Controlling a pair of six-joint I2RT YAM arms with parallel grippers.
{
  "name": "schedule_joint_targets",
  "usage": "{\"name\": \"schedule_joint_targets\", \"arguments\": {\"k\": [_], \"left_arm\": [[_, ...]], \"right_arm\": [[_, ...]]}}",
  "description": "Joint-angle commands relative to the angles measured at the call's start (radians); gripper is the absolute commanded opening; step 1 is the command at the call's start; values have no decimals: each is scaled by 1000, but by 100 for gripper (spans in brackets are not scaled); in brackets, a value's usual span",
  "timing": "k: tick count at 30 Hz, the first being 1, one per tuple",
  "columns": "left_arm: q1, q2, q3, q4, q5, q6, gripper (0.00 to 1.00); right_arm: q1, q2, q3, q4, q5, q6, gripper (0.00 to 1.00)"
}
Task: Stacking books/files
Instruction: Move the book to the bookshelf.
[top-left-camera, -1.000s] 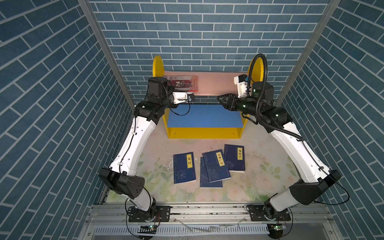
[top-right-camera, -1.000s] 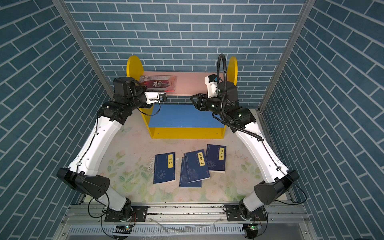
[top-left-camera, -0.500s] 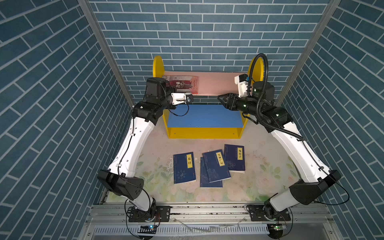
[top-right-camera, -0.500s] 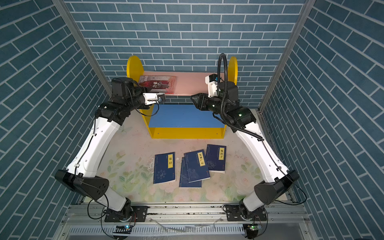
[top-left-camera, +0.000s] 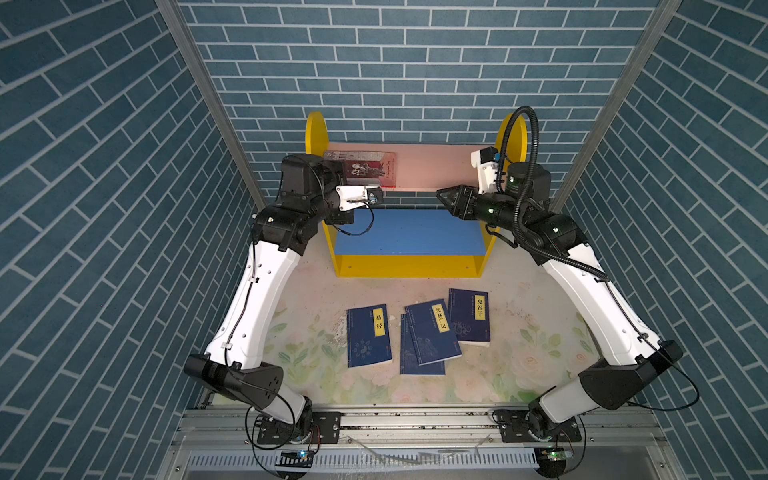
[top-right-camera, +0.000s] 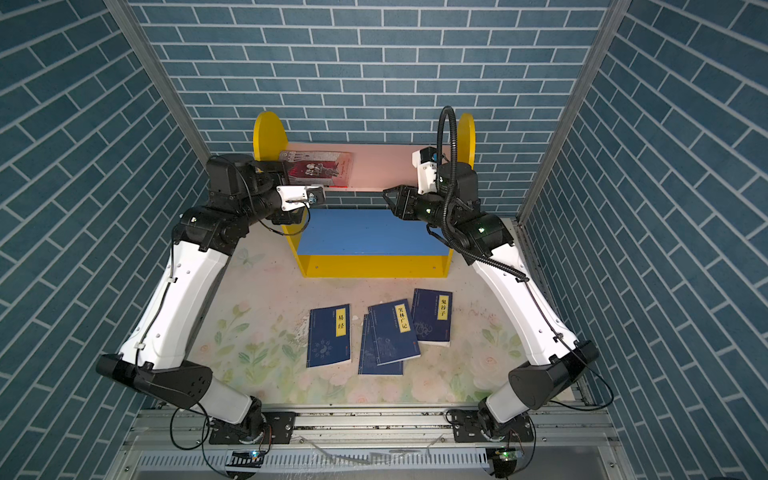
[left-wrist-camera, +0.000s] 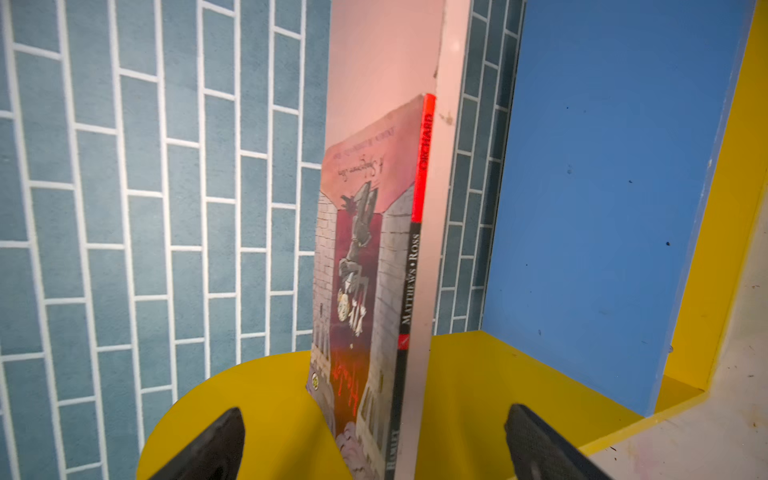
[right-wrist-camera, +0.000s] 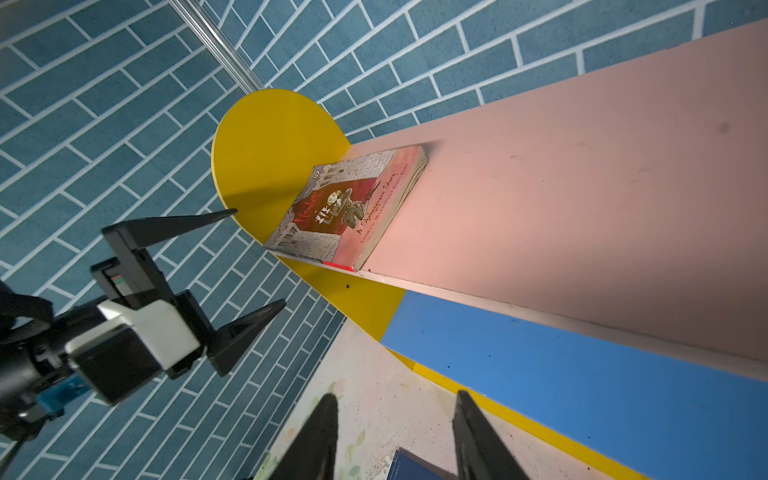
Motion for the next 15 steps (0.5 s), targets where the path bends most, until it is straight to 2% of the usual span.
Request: {"name": "schedule_joint_targets", "arguments": {"k": [1,5,8,13,15], "left_arm": [[-12,-49,79,-65,7,-124,100],[-17,-92,145,-160,-20,-330,100],[-18,-162,129,-258,-30,-495,100],[-16,-305,-16,-370,-24,-764,100],[-16,-355,-99,-419,18,-869,100]], "right_arm": [[-3,-99,-44,-35,32,-48,47],[-3,-224,-169,-59,57,-47,48],[-3,-322,-303,-67,32,-19,48],[-3,-477,-531,-93,-2,79,49],[0,-530,-624,-102,-4,128,49]]}}
